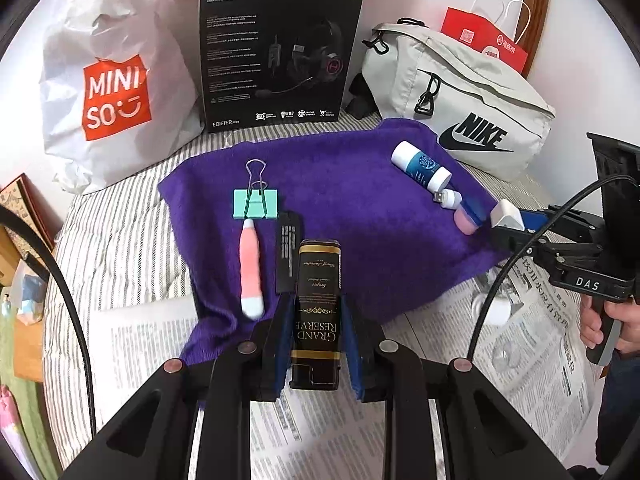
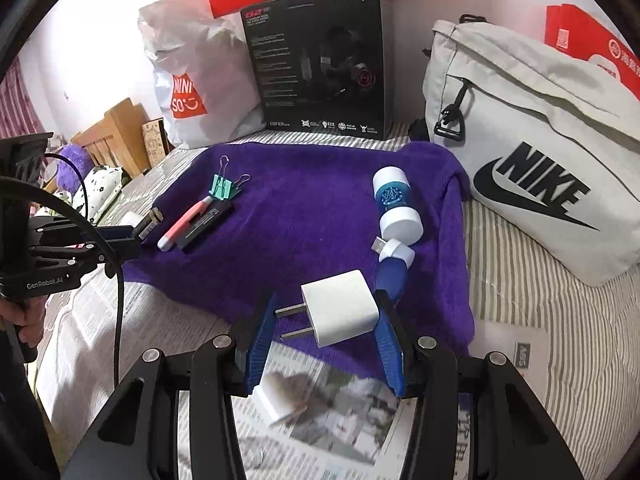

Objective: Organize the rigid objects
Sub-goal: 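Carry the Grand Reserve tube and white plug charger over the towel with both grippers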

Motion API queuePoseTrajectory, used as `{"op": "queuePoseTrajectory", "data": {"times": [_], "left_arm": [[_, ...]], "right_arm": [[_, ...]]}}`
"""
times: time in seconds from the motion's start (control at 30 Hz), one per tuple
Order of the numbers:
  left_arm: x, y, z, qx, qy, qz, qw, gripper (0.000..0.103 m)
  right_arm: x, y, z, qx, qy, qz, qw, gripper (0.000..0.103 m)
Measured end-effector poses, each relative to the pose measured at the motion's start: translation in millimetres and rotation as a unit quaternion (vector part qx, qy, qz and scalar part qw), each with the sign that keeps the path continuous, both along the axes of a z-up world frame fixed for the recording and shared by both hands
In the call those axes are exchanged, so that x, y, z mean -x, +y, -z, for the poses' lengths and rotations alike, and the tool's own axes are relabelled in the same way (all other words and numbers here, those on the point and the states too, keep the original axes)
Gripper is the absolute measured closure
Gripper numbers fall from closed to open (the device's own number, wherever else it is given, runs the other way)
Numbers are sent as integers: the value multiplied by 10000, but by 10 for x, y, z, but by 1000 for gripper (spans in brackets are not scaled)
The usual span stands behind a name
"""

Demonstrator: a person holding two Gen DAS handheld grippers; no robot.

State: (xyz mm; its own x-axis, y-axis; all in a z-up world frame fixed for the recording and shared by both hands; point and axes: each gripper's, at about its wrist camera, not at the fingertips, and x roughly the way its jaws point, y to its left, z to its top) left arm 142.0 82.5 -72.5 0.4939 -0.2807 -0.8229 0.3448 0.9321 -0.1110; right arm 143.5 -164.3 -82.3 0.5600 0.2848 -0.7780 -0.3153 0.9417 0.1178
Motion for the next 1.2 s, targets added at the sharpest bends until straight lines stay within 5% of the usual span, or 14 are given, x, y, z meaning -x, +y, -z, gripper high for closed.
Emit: {"op": "queuePoseTrajectory", "data": {"times": [1.2], "left_arm": [[-1247, -400, 508, -281, 557, 453, 9970, 80]], "right_arm": [[-534, 337, 454, 469, 327, -871, 9946, 56]]}}
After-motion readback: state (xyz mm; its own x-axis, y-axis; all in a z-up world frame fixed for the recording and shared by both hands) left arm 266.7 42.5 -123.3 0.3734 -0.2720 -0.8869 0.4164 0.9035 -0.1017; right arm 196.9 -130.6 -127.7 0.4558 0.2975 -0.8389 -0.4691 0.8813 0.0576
